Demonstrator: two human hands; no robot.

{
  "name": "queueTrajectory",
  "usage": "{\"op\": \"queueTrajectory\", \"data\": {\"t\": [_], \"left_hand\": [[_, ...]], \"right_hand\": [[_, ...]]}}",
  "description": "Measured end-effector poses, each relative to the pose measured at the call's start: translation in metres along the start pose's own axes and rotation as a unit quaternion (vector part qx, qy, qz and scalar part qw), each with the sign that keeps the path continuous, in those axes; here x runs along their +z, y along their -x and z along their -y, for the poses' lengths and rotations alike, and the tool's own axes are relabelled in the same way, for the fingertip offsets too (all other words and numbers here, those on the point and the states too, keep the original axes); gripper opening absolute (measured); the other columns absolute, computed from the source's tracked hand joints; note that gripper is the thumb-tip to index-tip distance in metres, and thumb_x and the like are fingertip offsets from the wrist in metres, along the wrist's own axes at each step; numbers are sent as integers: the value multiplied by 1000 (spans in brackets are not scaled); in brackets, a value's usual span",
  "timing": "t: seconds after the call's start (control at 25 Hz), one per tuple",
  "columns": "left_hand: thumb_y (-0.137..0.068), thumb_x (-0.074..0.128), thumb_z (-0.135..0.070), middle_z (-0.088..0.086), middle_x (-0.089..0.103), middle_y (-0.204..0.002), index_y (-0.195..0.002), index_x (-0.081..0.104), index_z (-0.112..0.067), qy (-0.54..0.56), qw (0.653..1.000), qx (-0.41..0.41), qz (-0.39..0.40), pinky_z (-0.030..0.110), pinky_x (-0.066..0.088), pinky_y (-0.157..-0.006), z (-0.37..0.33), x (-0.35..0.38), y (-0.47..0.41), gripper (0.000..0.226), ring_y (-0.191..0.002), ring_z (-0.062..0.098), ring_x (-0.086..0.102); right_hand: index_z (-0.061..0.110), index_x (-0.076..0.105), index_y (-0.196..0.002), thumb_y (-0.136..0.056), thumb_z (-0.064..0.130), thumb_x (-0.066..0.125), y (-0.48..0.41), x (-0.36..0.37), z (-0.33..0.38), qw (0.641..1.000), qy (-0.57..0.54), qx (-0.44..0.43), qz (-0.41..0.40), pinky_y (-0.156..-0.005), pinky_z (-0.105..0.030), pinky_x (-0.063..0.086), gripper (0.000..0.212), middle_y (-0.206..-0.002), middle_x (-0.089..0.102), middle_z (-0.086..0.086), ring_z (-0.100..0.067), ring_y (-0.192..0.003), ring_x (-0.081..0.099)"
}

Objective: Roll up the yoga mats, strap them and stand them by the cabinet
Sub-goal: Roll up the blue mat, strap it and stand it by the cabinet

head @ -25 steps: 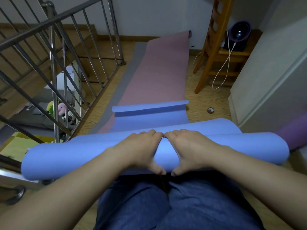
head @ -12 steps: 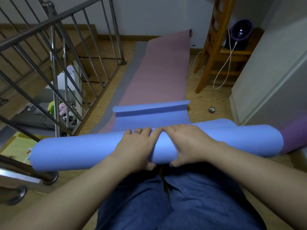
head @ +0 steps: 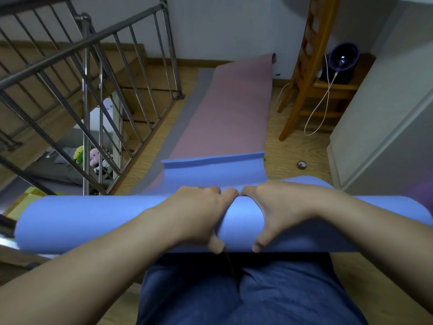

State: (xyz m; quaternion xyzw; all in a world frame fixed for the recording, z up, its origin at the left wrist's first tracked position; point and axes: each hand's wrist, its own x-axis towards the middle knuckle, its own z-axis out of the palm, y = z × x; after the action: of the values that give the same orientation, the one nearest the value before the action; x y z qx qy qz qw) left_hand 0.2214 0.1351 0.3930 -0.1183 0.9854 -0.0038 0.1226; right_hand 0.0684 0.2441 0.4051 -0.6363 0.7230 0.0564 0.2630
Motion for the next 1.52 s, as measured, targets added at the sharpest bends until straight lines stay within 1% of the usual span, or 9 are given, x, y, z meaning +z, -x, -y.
{"op": "queueTrajectory", "data": {"t": [0.28,0.4,0.52,0.6,0.76,1.0,1.2,1.36,1.52], "left_hand": [[-66,76,-52,-1,53,-119,-134,29,-32,131,981,-10,146,35,46,-85,-4,23,-4,85,-105,24,55],[-64,78,-54,-7,54,-125,-137,27,-36,202,954,-24,219,36,46,-94,14,22,-20,91,-109,19,55],[-61,78,-59,-12,50,-132,-140,25,-41,235,937,-31,257,38,42,-102,25,21,-30,97,-117,17,51],[-64,77,-58,-8,44,-138,-144,20,-39,222,957,-22,187,40,40,-103,21,25,-26,99,-122,19,47],[-68,68,-61,-1,35,-141,-148,8,-28,-3,1000,-22,-3,43,35,-101,-4,44,0,106,-125,26,42],[-65,69,-61,1,45,-135,-145,17,-30,73,997,-26,17,43,41,-96,15,45,-10,100,-119,27,47],[-72,67,-56,6,33,-145,-149,8,-20,-33,995,-93,-33,49,28,-106,-10,55,-9,104,-129,30,38],[-63,71,-60,6,42,-142,-150,19,-21,-43,989,-88,-107,47,30,-104,-7,67,-5,108,-123,29,46],[-67,68,-61,2,42,-138,-146,19,-23,-20,994,-81,-77,39,34,-99,4,59,-14,100,-121,26,46]], "right_hand": [[31,41,-130,-58,60,81,-9,26,-3,996,-47,12,70,-91,-32,47,88,-123,57,7,-15,-105,55],[28,19,-145,-61,64,75,0,40,0,999,28,24,-21,-102,-39,39,108,-137,45,1,-21,-122,45],[25,11,-146,-62,66,70,7,64,11,984,138,15,-111,-99,-41,36,111,-133,42,-2,-25,-119,42],[26,17,-145,-61,65,72,2,61,6,986,126,19,-105,-95,-39,39,107,-128,46,-2,-24,-115,45],[28,27,-139,-56,63,79,-16,34,-9,999,42,13,-30,-90,-35,44,104,-125,54,0,-23,-112,51],[18,9,-149,-67,60,69,-14,70,10,972,162,40,-162,-104,-43,30,110,-137,38,-7,-28,-123,40],[22,24,-142,-63,60,71,-22,57,0,980,118,26,-158,-96,-40,39,100,-129,48,-3,-26,-115,47],[20,22,-144,-60,60,76,-28,53,1,983,112,51,-136,-103,-45,34,107,-133,46,-6,-28,-121,45],[10,36,-139,-39,50,84,-30,90,7,945,192,62,-259,-97,-54,37,118,-124,56,-18,-34,-111,56]]}}
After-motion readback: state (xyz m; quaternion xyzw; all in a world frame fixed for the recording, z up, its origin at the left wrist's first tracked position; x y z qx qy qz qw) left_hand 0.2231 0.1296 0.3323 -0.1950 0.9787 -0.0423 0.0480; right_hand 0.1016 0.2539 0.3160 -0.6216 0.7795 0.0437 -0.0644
